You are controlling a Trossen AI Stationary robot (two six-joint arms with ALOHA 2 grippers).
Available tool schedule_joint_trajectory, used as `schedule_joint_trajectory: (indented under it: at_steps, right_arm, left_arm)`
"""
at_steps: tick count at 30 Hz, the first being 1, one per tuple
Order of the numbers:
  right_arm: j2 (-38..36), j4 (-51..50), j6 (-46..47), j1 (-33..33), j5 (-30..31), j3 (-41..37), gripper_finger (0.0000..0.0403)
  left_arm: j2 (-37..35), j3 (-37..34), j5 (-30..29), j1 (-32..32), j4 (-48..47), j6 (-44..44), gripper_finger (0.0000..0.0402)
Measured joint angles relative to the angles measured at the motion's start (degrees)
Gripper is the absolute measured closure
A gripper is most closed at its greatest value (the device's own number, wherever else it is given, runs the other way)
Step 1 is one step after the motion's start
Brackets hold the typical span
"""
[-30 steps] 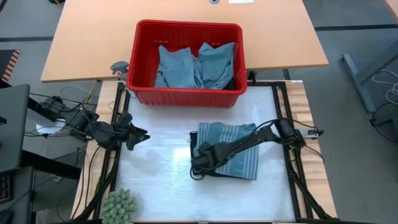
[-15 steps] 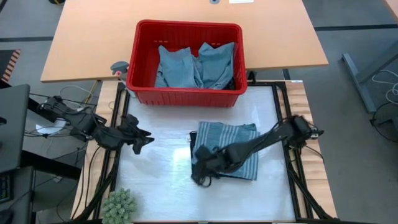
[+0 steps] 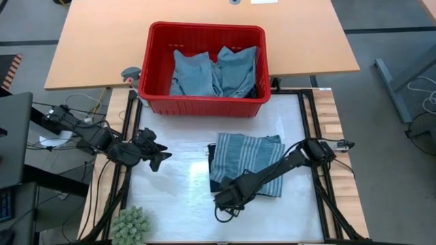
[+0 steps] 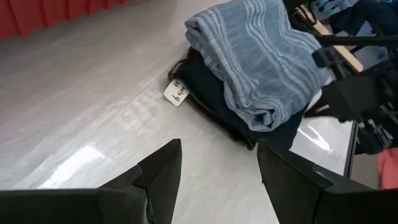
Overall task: Fold Laundry from Bin
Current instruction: Stack the folded light blue shirt on top of the folded black pants
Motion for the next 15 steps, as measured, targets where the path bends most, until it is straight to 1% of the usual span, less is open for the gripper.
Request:
schedule_joint_trajectory:
  at_steps: [2,5,7,10,12,15]
  right_arm:
    - [0.32,-2.17,1.40,0.08,1.13,-0.01,0.0387]
    - [-0.17,-1.21,1.08,0.11,1.74,0.12,0.0387]
    - [-2.05,-0.42,0.85,0.51,2.61,1.80,0.0387]
    - [-5.54,-1.12,1.03,1.73,4.54,5.81,0.0387]
    - [-7.80,-2.82,3.08,3.32,7.47,8.53,0.0387]
    - [-11.53,-6.76,8.25,6.61,14.84,12.66,0.0383]
  left_arm:
    - [0.48,-0.02,-0.06,0.00,-0.03,-0.09,0.0203]
    - [2.43,-0.03,-1.46,0.19,0.27,-0.96,0.0203]
    - [4.65,-1.00,-1.83,0.77,4.64,-1.98,0.0203]
    - [9.44,-2.44,2.19,2.45,12.14,0.86,0.0208]
    - [13.95,-2.63,4.10,3.27,15.30,1.61,0.0222]
    - [20.47,-2.68,3.34,4.06,20.17,1.24,0.0256]
